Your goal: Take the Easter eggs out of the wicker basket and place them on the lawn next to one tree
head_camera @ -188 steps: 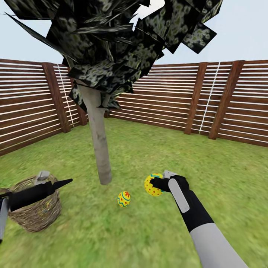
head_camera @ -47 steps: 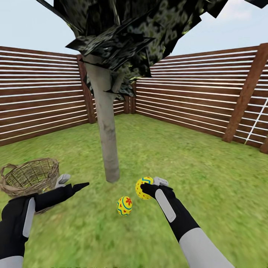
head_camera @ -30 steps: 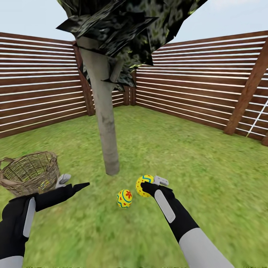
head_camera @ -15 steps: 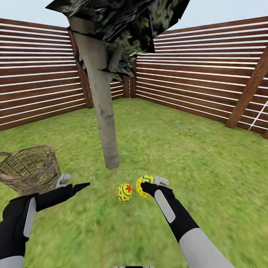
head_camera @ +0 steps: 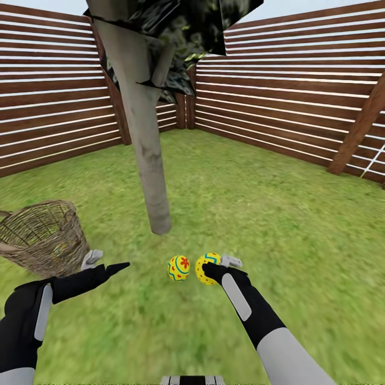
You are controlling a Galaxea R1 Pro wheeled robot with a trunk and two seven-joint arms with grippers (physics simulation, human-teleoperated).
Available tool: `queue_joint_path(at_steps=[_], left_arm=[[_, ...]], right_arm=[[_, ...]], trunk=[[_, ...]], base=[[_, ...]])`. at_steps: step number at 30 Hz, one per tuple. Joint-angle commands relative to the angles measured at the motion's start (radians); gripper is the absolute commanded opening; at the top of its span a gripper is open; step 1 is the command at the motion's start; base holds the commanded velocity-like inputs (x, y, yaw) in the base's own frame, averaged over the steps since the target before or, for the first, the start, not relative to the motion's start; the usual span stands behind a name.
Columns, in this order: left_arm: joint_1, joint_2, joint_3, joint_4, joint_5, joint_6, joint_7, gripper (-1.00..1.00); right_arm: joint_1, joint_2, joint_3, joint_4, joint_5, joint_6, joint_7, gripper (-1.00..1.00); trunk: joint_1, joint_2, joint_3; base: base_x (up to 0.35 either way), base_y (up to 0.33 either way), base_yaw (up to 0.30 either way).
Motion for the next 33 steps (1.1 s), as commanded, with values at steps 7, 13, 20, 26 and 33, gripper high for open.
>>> queue_joint_path(at_steps=[7, 13, 20, 26, 33], left_arm=[[0.0, 0.0, 0.001, -0.001, 0.004, 0.009, 0.0, 1.0], [0.0, -0.001, 0.001, -0.002, 0.005, 0.009, -0.003, 1.0], [0.0, 0.0, 0.001, -0.003, 0.004, 0.009, -0.005, 1.0], [0.0, -0.001, 0.001, -0.003, 0.004, 0.009, -0.005, 1.0], [0.0, -0.002, 0.001, -0.003, 0.004, 0.009, -0.005, 1.0]], right_arm=[[-0.001, 0.0, 0.002, 0.0, -0.01, 0.001, -0.009, -1.0], [-0.001, 0.0, 0.002, 0.001, -0.01, 0.001, -0.01, -1.0], [-0.001, 0.0, 0.001, 0.018, -0.007, 0.0, -0.016, -1.0], [-0.001, 0.001, 0.001, 0.019, -0.007, 0.001, -0.018, -1.0], [-0.001, 0.001, 0.001, 0.018, -0.007, 0.0, -0.017, -1.0]], trunk=[[0.003, -0.002, -0.028], [0.003, -0.002, -0.032], [0.003, -0.002, -0.032], [0.003, -0.002, -0.032], [0.003, -0.002, -0.026]], base=[[0.0, 0.0, 0.0], [0.0, 0.0, 0.0], [0.13, -0.185, 0.0], [0.286, -0.068, 0.012], [0.282, -0.176, 0.215]])
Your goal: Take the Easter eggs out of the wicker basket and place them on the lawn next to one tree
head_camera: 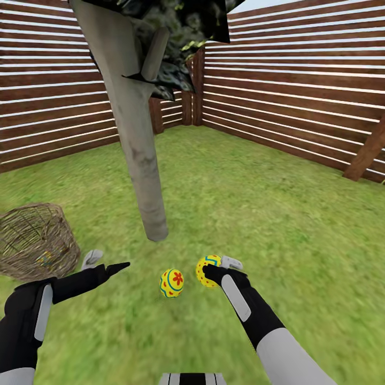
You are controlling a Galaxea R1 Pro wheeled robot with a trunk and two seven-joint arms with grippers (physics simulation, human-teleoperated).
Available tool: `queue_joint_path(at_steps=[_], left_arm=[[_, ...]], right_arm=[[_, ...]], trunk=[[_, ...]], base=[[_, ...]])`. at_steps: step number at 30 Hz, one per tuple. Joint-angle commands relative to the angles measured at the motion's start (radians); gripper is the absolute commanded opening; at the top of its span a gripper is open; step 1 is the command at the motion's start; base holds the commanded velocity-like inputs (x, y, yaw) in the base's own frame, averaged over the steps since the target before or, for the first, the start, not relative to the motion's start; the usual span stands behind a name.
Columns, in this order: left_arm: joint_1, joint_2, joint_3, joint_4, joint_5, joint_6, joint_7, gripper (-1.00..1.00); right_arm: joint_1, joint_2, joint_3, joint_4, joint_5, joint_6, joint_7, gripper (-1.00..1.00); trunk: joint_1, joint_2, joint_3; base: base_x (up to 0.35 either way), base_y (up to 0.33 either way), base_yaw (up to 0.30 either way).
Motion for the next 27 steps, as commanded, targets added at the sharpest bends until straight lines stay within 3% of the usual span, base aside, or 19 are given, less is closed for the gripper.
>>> queue_joint_path(at_steps=[1, 9, 20, 27], left_arm=[[-0.001, 0.0, 0.001, 0.0, 0.004, 0.009, 0.0, 1.0], [-0.001, 0.0, 0.001, 0.0, 0.004, 0.009, 0.0, 1.0], [-0.001, 0.0, 0.001, 0.0, 0.004, 0.009, 0.0, 1.0], [-0.001, 0.0, 0.001, 0.0, 0.005, 0.009, 0.0, 1.0]], right_arm=[[0.0, -0.001, 0.002, -0.002, -0.01, 0.001, -0.01, -1.0], [0.0, 0.0, 0.024, -0.002, -0.009, 0.0, -0.011, -1.0], [0.0, -0.001, 0.024, -0.002, -0.01, -0.001, -0.011, -1.0], [0.0, -0.001, 0.023, 0.0, -0.01, -0.003, -0.009, -1.0]], trunk=[[0.0, 0.0, 0.0], [0.0, 0.0, 0.001], [0.0, 0.0, 0.005], [0.003, -0.002, -0.022]], base=[[0.219, -0.255, 0.126], [0.172, -0.199, 0.14], [0.077, -0.008, 0.225], [0.0, 0.0, 0.006]])
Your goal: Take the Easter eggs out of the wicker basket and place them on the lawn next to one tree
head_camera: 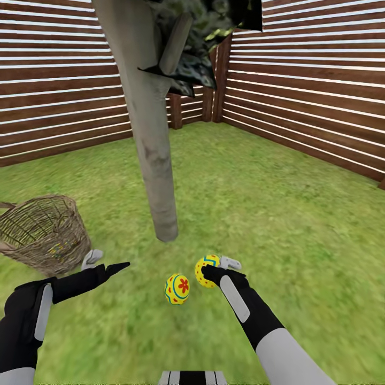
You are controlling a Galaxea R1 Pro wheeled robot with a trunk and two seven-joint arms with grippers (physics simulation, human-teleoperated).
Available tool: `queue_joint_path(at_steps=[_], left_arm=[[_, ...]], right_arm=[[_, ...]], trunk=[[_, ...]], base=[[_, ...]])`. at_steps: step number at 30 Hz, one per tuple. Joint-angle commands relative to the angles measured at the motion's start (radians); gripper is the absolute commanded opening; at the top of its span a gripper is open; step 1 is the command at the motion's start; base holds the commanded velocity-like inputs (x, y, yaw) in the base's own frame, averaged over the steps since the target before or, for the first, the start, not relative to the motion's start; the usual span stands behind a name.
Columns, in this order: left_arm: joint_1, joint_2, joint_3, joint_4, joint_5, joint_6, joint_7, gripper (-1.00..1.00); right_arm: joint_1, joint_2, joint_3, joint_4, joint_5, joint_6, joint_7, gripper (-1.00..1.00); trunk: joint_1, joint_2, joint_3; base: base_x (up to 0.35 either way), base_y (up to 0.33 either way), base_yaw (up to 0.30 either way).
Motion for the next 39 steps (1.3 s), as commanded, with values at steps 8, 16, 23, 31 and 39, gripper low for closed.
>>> queue_joint_path(at_steps=[8, 16, 23, 31, 39], left_arm=[[-0.001, 0.0, 0.001, 0.0, 0.004, 0.009, 0.0, 1.0], [-0.001, 0.0, 0.001, 0.0, 0.004, 0.009, 0.0, 1.0], [-0.001, 0.0, 0.002, 0.0, 0.004, 0.009, 0.0, 1.0], [-0.001, 0.01, 0.007, 0.001, 0.001, 0.011, -0.161, 1.0], [0.002, 0.035, 0.011, 0.003, 0.004, 0.011, -0.251, 1.0]], right_arm=[[-0.001, -0.001, 0.0, 0.0, -0.01, 0.001, -0.007, -1.0], [-0.001, 0.0, 0.001, 0.0, -0.01, 0.001, -0.006, -1.0], [0.0, -0.001, 0.001, 0.0, -0.01, 0.001, -0.005, -1.0], [-0.001, -0.002, 0.004, -0.001, -0.01, -0.009, -0.004, -1.0], [-0.001, -0.002, 0.008, -0.001, -0.013, -0.048, -0.002, -1.0]], trunk=[[0.001, -0.001, -0.013], [0.001, -0.001, -0.013], [0.002, -0.002, -0.02], [0.006, -0.003, -0.051], [0.009, -0.005, -0.082]], base=[[0.0, 0.0, 0.0], [0.136, -0.038, 0.0], [0.009, -0.001, 0.0], [0.0, 0.0, 0.0], [0.0, 0.0, 0.0]])
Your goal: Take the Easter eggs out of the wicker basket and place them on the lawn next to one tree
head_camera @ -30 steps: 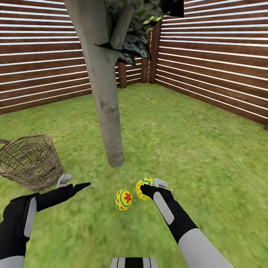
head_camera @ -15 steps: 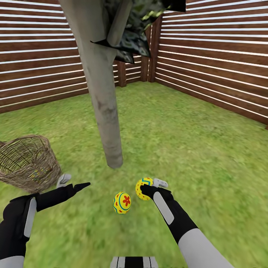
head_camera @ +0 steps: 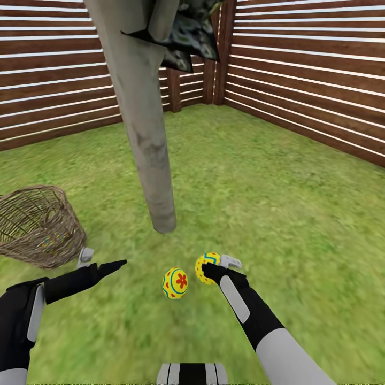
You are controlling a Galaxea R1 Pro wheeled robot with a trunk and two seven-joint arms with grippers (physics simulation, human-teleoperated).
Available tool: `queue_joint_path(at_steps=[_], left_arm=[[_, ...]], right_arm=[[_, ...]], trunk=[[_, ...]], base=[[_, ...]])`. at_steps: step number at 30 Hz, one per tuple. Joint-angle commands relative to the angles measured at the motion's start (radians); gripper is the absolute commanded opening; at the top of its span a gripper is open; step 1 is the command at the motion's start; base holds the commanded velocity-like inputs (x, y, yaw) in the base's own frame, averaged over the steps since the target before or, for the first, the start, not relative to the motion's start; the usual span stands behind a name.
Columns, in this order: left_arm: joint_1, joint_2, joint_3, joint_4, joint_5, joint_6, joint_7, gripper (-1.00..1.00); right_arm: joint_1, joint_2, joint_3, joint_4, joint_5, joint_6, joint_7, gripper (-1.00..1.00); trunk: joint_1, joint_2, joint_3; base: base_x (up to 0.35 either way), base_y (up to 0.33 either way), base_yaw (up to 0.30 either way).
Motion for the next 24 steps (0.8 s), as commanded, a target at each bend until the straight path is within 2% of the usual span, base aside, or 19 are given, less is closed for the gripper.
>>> queue_joint_path(at_steps=[1, 4, 7, 11, 17, 24], left_arm=[[0.0, 0.001, 0.001, 0.0, 0.002, 0.01, -0.011, 1.0], [0.0, 0.002, 0.001, 0.001, 0.003, 0.01, -0.017, 1.0], [0.0, 0.002, 0.001, 0.001, 0.003, 0.01, -0.018, 1.0], [0.0, 0.002, 0.001, 0.0, 0.004, 0.01, -0.021, 1.0], [0.0, 0.002, 0.001, 0.0, 0.004, 0.01, -0.023, 1.0], [0.0, 0.002, 0.0, 0.001, 0.003, 0.01, -0.023, 1.0]], right_arm=[[0.0, 0.0, 0.002, -0.001, -0.009, 0.001, -0.009, -1.0], [0.0, 0.0, 0.005, -0.001, -0.008, 0.001, -0.008, -1.0], [0.0, 0.0, 0.034, -0.001, -0.008, -0.001, -0.009, -1.0], [0.0, 0.0, 0.042, -0.001, -0.007, -0.001, -0.009, -1.0], [-0.001, 0.0, 0.042, -0.001, -0.007, -0.013, -0.009, -1.0], [-0.001, 0.0, 0.042, -0.001, -0.006, -0.031, -0.009, -1.0]], trunk=[[0.0, -0.001, -0.005], [0.002, -0.001, -0.016], [0.003, -0.002, -0.028], [0.004, -0.002, -0.036], [0.004, -0.002, -0.036], [0.004, -0.002, -0.036]], base=[[0.0, 0.0, 0.0], [0.0, 0.0, 0.0], [0.0, 0.0, 0.0], [0.0, 0.0, 0.0], [0.007, 0.0, 0.0], [0.155, 0.0, 0.0]])
